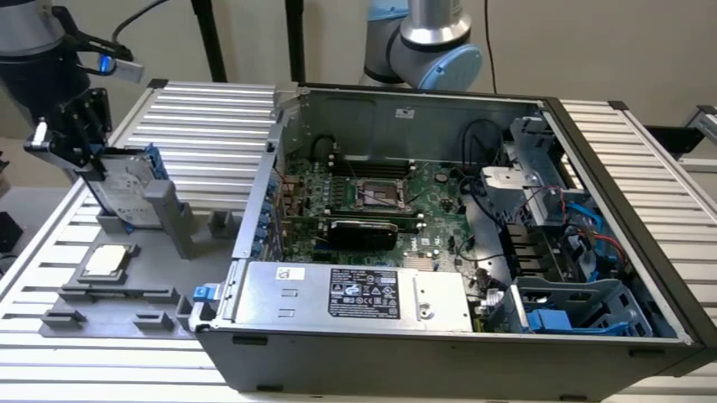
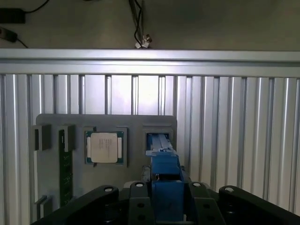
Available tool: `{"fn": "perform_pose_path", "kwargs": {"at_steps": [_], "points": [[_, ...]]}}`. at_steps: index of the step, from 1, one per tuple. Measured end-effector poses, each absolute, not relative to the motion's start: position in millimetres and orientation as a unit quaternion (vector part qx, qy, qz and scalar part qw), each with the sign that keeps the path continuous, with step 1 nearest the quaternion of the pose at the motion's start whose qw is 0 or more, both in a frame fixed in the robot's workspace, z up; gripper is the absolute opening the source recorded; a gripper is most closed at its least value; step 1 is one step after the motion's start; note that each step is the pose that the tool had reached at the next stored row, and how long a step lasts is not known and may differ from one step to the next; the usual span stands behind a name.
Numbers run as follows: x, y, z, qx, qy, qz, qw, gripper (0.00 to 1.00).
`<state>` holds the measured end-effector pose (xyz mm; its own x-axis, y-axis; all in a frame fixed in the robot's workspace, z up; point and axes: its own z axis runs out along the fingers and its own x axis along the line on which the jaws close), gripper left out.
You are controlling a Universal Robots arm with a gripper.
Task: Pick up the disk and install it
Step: 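Pick up the disk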
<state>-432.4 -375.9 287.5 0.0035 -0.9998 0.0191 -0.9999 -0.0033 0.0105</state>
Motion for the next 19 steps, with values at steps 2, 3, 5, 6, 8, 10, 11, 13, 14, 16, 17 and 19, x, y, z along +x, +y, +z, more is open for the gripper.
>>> {"fn": "perform_pose_path", "kwargs": {"at_steps": [2,3,5,6,8,10,11,13,14,16,17,19], "points": [[-432,-376,287,0.708,-0.706,0.003,0.01,0.0],[-432,-376,287,0.708,-0.706,0.003,0.01,0.0],[-432,-376,287,0.708,-0.706,0.003,0.01,0.0],[-432,-376,287,0.708,-0.706,0.003,0.01,0.0],[-432,-376,287,0.708,-0.706,0.003,0.01,0.0],[-432,-376,287,0.708,-0.706,0.003,0.01,0.0],[-432,-376,288,0.708,-0.706,0.003,0.01,0.0],[-432,-376,288,0.708,-0.706,0.003,0.01,0.0],[-432,-376,289,0.708,-0.706,0.003,0.01,0.0],[-432,-376,292,0.708,-0.706,0.003,0.01,0.0],[-432,-376,294,0.708,-0.706,0.003,0.01,0.0],[-432,-376,298,0.708,-0.706,0.003,0.011,0.0]]}}
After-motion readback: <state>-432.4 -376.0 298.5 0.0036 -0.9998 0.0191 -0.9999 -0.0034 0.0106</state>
